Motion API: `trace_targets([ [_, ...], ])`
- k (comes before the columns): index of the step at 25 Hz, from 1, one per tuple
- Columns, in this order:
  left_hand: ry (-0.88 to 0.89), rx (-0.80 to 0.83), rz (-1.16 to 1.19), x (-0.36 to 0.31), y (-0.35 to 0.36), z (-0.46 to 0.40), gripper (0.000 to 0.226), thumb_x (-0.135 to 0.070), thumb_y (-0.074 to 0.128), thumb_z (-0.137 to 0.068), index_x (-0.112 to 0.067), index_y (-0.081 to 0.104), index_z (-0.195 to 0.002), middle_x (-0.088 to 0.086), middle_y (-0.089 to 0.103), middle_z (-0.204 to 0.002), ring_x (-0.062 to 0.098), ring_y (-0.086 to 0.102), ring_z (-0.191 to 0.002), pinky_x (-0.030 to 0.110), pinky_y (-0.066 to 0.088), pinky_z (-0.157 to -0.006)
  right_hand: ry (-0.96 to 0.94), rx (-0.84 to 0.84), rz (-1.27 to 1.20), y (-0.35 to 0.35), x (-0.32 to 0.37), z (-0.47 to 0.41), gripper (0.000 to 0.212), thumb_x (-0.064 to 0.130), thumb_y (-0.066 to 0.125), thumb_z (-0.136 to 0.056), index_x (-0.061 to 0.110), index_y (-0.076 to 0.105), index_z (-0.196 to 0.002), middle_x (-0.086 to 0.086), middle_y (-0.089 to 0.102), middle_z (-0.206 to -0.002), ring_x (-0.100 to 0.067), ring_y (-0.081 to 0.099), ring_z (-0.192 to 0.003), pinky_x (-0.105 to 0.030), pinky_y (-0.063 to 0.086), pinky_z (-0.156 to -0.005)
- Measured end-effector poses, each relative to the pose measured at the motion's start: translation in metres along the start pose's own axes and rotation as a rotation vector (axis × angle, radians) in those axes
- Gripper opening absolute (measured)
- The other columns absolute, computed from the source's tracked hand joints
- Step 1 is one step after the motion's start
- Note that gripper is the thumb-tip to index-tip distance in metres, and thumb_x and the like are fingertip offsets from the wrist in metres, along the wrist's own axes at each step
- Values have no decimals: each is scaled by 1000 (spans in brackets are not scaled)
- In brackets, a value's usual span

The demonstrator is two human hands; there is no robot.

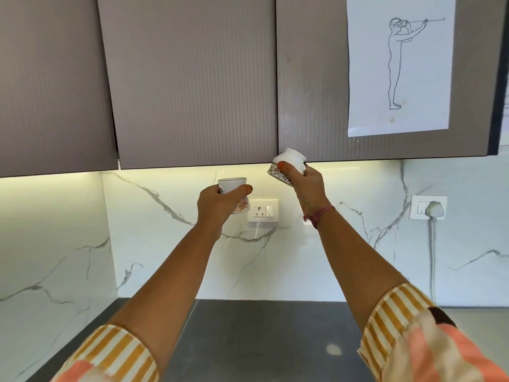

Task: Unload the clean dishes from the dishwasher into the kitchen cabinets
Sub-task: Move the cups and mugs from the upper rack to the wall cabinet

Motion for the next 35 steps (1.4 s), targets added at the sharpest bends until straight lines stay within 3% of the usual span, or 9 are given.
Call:
trace_targets([
  [4,-5,33,16,5,2,-3,40,-33,82,-69,-10,69,-98,5,70,-90,19,66,-83,22,49,-65,35,-66,-188,0,2,-3,14,28,73,-82,15,69,-84,-4,70,-82,-17,63,-78,-26,49,-70],
  [8,-10,47,10,8,-1,8,29,-32,82,-70,-16,67,-89,1,68,-82,15,64,-76,21,49,-63,-7,-18,-120,-5,8,13,12,25,71,-84,14,68,-84,-3,69,-80,-15,63,-73,-22,49,-66],
  [14,-5,91,10,-2,5,40,24,-33,80,-73,-19,65,-84,1,68,-83,16,64,-78,22,50,-64,-203,100,-51,-33,49,81,59,44,70,-61,6,63,-106,0,69,-88,-4,68,-77,-17,52,-70],
  [17,-8,131,-8,-10,16,64,37,-37,81,-71,-14,68,-98,5,71,-94,22,67,-90,32,55,-78,-211,133,-98,-51,68,113,58,45,68,-60,9,62,-105,-1,69,-90,-8,68,-83,-21,52,-75],
  [19,2,159,-6,-21,26,89,40,-36,80,-72,-12,68,-102,6,71,-95,23,67,-90,29,54,-73,-200,137,-145,-68,85,135,55,46,73,-57,12,64,-99,0,70,-87,-13,67,-84,-27,51,-78],
  [22,19,192,14,-47,40,134,41,-35,77,-76,-11,63,-105,5,66,-96,20,61,-85,25,47,-68,-170,155,-292,-94,114,167,77,59,85,-41,9,64,-96,1,73,-83,-11,68,-80,-23,54,-76],
  [28,38,232,49,-83,55,221,34,-33,76,-77,-15,59,-101,5,64,-97,19,59,-85,29,46,-72,-119,144,-662,-160,170,225,94,42,94,-35,4,57,-113,-11,70,-95,-20,68,-92,-30,55,-87],
  [32,24,270,48,-99,64,280,39,-32,78,-76,-13,63,-107,4,66,-96,18,60,-84,23,46,-65,-132,187,-684,-220,211,259,70,40,92,-44,10,70,-104,-15,62,-109,-31,50,-117,-38,43,-101],
  [35,2,298,41,-107,76,311,41,-32,79,-75,-12,66,-108,6,68,-97,17,62,-82,21,45,-62,-147,135,-465,-250,236,280,70,42,89,-44,9,69,-103,-11,67,-102,-23,62,-102,-34,49,-96],
])
Point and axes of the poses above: each hand's wrist, its own z-axis away from the middle knuckle, its own y-axis out of the palm, x = y × z, the point moved 4 cm from there along -z, towards the middle knuckle
